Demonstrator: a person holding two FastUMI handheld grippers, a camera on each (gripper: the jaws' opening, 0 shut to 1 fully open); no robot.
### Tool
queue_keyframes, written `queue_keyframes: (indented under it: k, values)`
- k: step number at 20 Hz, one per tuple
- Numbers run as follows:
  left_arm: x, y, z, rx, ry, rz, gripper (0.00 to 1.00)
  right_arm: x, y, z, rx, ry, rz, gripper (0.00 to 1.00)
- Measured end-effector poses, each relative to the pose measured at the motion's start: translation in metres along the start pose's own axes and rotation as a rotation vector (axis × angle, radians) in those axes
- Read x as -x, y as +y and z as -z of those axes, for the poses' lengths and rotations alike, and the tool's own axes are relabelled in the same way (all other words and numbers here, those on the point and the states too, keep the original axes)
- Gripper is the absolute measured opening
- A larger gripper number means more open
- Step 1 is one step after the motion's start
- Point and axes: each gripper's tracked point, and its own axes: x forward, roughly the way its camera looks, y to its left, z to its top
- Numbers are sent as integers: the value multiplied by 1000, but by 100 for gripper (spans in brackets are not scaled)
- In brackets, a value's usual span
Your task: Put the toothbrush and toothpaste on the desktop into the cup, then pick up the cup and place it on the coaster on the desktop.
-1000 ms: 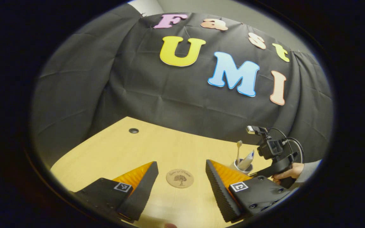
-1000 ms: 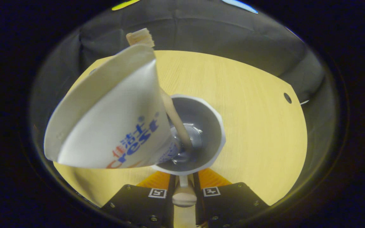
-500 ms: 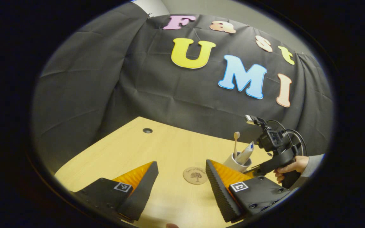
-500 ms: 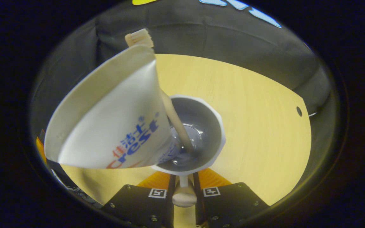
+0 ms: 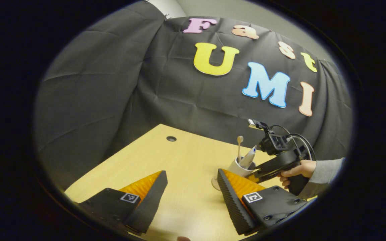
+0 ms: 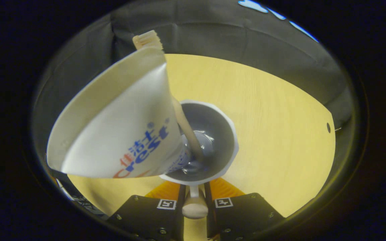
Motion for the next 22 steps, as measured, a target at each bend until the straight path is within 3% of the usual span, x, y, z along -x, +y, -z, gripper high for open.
queue_keyframes:
  k: [11,12,14,18,21,22]
  values:
    - [-4,15,3,18,14,-1,96,-13,11,2,9,28,6,28]
    - [-6,14,4,18,14,0,96,-10,8,-1,5,18,3,24]
    - [-7,11,4,17,15,3,96,6,5,-7,-2,-3,-3,29]
    - [-14,2,0,-2,9,16,96,31,5,-8,-37,-68,-25,57]
    - [-21,-12,-6,-21,2,35,96,62,2,-1,-70,-118,-53,85]
    - [-23,-18,-8,-29,-1,43,96,76,-1,2,-82,-141,-60,87]
